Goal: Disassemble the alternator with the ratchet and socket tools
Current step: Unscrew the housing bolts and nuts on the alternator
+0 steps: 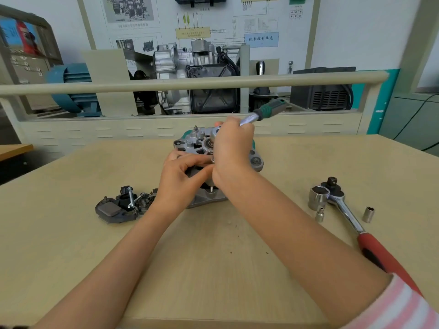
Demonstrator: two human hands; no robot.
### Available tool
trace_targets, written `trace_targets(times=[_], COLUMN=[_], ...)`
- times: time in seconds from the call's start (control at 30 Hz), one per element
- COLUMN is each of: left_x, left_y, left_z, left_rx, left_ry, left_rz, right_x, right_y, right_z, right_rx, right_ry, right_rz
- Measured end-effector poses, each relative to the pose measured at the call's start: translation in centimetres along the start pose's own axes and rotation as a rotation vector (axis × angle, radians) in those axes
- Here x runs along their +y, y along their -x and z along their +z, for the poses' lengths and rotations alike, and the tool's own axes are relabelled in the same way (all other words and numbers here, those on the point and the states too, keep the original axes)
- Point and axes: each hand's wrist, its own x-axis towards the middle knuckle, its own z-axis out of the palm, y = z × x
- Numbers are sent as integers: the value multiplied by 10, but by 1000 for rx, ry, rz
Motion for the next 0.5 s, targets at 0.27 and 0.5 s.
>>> trace_targets(times=[0.27, 0.5], left_x=[2, 5], left_y=[0, 1], left_z=[2, 1], left_rx=[28, 1], left_ry=[-17, -35], left_rz=[-51, -41], right_x=[-33, -28], right_y=[-10, -15], right_z=[1, 4], right_rx=[-361, -390], right_ry=[308, 1044], right_rz=[173, -320])
